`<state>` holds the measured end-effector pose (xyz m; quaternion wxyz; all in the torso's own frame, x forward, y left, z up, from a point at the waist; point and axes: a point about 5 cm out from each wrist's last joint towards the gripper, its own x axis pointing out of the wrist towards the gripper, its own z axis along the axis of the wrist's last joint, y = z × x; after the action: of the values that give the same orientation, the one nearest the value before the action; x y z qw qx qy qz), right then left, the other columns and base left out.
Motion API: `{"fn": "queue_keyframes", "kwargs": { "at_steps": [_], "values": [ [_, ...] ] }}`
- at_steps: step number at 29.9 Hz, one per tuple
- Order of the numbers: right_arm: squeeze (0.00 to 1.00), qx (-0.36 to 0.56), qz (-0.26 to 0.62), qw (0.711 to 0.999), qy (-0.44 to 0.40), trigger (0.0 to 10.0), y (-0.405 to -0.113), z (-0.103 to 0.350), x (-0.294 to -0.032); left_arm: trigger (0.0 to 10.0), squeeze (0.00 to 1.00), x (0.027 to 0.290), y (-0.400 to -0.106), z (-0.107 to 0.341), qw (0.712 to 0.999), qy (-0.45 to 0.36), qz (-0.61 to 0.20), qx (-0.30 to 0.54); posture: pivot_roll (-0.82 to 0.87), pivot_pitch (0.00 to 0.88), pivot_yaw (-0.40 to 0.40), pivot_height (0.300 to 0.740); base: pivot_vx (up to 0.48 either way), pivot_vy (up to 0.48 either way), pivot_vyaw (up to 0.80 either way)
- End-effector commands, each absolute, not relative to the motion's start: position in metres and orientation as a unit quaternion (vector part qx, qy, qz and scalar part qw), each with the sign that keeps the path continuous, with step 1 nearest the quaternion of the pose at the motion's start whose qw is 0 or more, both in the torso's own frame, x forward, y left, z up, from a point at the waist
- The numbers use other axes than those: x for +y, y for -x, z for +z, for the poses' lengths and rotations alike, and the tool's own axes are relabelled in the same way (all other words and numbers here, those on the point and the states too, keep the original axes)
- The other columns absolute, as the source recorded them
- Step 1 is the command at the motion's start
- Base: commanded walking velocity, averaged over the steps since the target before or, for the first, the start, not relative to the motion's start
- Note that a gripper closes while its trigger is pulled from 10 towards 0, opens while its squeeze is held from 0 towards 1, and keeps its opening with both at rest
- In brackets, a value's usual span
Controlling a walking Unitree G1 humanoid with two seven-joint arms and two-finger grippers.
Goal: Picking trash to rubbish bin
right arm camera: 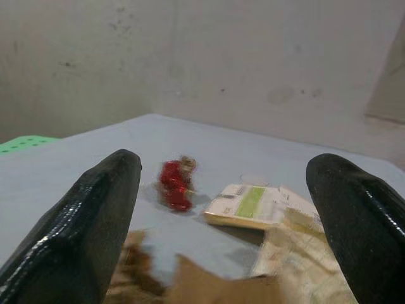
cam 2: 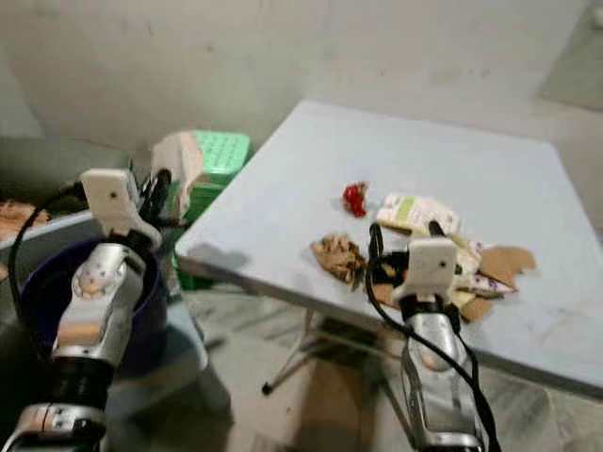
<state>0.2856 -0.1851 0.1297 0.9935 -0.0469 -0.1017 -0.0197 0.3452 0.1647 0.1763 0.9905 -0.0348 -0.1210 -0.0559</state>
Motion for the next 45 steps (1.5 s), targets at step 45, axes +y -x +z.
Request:
{"fn": "queue_keyframes", "kwargs": {
  "at_steps": [45],
  "values": [
    [0.00, -0.103, 0.027, 0.994, 0.002, 10.0, -0.287, 0.134, -0.171, 10.0, 0.00, 0.172, -0.342, 0.167, 0.996, 0.026, -0.024, -0.086, -0.03, 0.066, -0.032, 0.740, 0.000, 0.044, 0.60]
  ]
}}
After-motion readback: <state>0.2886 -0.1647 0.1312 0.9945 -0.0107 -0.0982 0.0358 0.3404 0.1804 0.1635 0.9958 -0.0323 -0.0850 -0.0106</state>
